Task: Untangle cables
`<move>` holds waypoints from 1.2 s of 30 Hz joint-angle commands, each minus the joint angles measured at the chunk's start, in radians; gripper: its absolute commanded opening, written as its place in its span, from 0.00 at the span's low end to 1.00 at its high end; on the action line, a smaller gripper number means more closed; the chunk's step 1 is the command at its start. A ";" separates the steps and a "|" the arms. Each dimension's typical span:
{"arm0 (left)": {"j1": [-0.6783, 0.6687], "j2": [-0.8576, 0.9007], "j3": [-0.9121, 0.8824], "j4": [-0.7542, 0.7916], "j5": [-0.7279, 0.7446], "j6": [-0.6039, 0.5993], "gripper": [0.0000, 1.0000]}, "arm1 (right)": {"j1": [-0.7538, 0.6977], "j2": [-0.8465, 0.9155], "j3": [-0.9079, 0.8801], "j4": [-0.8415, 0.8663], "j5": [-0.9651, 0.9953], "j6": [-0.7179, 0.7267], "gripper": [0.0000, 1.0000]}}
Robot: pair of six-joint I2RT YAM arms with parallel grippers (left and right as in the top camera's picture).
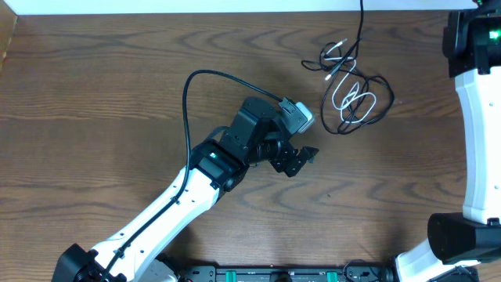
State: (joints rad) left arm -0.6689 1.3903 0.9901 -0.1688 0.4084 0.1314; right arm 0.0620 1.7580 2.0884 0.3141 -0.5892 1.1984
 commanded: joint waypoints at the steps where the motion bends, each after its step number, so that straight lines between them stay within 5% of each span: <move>1: 0.000 -0.019 0.024 0.024 -0.010 0.006 0.91 | -0.001 0.002 0.033 -0.039 -0.047 0.011 0.01; 7: 0.000 -0.006 0.024 0.099 -0.023 0.006 0.92 | 0.024 0.002 0.031 -0.207 -0.166 -0.057 0.01; 14: 0.000 0.087 0.024 0.151 -0.216 0.006 0.92 | 0.043 0.002 0.030 -0.197 -0.220 -0.040 0.01; 29: 0.000 0.307 0.024 0.452 -0.260 0.010 0.92 | 0.043 0.002 0.030 -0.198 -0.335 -0.039 0.01; 36: 0.003 0.389 0.024 0.563 -0.395 0.022 0.93 | 0.043 0.002 0.030 -0.195 -0.403 -0.018 0.01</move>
State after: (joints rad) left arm -0.6689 1.7416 0.9936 0.3641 0.0990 0.1322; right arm 0.1028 1.7679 2.1017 0.1131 -0.9516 1.1694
